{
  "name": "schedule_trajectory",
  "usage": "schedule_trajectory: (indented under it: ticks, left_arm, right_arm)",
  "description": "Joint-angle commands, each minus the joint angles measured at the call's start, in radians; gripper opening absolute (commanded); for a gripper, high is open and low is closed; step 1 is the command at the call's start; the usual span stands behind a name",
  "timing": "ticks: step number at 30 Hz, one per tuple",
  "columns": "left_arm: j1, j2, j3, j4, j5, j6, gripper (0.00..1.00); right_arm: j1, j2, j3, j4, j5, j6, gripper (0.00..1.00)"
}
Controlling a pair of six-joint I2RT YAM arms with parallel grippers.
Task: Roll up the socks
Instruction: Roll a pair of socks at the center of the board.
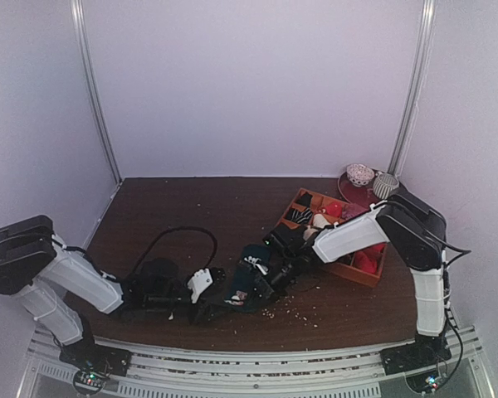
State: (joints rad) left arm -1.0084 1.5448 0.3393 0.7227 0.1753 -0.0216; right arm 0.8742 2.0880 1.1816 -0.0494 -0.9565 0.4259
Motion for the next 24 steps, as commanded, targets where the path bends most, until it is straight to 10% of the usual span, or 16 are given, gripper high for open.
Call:
schedule_trajectory:
  ticks: [1,10,24]
  left_arm:
    - [-0.002,0.071,0.033,0.141,0.078,0.039,0.59]
    - [-0.002,0.173,0.069,0.085,0.094,0.052,0.56]
    - [-0.002,0.198,0.127,-0.032,0.166,-0.095,0.00]
  right_arm:
    - [-0.001,0.027,0.025,-0.095,-0.030,-0.027,0.05]
    - [-0.003,0.038,0.041,-0.128,-0.042,-0.059,0.05]
    - [-0.003,0.030,0.051,-0.158,0.001,-0.103,0.10]
